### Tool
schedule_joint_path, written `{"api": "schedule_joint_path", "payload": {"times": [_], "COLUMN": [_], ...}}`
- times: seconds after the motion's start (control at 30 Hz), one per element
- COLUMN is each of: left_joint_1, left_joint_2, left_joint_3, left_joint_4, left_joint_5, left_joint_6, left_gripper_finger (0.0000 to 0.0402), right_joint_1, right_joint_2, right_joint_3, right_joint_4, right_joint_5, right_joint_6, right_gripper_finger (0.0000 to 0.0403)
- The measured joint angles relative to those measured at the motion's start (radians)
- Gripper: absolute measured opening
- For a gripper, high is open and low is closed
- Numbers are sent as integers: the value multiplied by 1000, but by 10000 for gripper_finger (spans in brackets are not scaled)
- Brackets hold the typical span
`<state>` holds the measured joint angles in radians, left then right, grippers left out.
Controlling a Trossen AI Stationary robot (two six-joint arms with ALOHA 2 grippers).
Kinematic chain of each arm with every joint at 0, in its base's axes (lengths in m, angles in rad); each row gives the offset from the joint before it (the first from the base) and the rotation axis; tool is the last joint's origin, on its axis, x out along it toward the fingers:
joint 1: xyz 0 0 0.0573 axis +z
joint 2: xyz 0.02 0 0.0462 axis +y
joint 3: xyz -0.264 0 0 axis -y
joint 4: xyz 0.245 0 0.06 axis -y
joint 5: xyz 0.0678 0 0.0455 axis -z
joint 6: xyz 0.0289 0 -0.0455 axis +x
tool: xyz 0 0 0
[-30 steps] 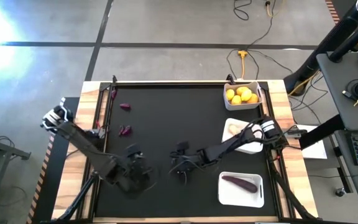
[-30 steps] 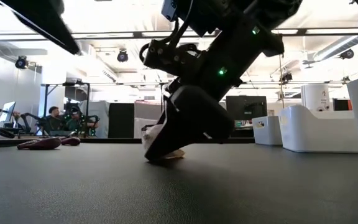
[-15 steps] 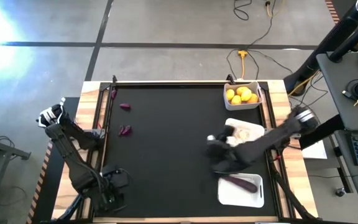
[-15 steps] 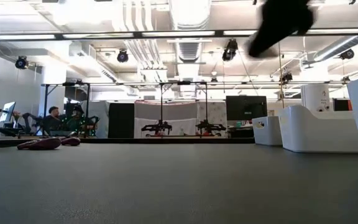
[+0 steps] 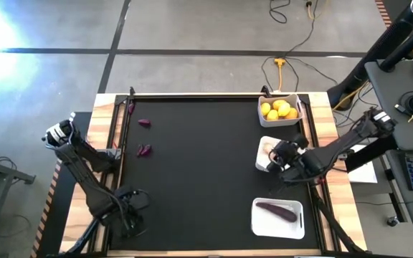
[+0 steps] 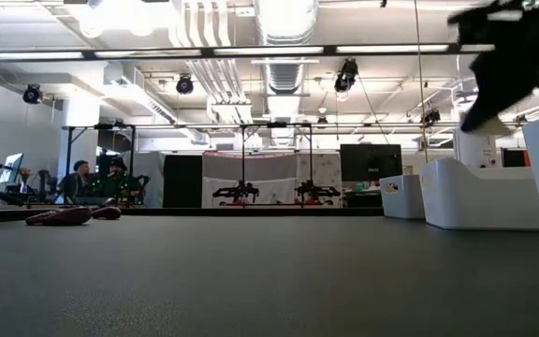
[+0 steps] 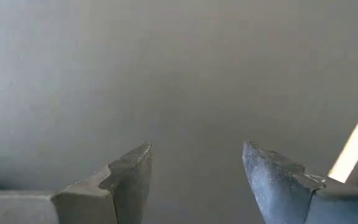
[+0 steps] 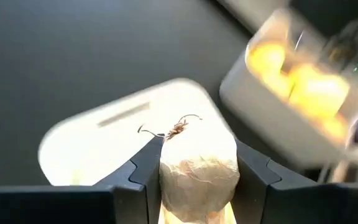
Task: Sort produce into baskets
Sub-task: Put the garlic into the top white bin
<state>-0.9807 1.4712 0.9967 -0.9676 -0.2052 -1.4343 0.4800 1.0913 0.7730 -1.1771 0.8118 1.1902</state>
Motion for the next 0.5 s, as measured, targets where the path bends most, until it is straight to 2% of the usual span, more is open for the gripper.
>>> {"api": "schedule_joint_path", "payload": {"times": [0.1, 0.17, 0.33, 0.5], "left_joint_1": [24, 39, 70, 95], "left_joint_2": [0, 0, 0, 0], "left_joint_3": [-23, -39, -91, -147], "left_joint_4": [1, 2, 2, 1], "left_joint_5": [57, 97, 168, 281], "left_joint_6": [7, 16, 23, 39], "left_gripper_finger": [231, 231, 231, 231], "right_joint_1": [-35, -56, -108, -143], "right_joint_2": [-63, -99, -146, -153], "right_joint_3": [-83, -128, -200, -191], "right_joint_4": [90, 179, 382, 425], "right_joint_5": [-111, -155, -151, -114], "right_joint_6": [-2, -61, -261, -336], "right_gripper_finger": [134, 140, 164, 205]}}
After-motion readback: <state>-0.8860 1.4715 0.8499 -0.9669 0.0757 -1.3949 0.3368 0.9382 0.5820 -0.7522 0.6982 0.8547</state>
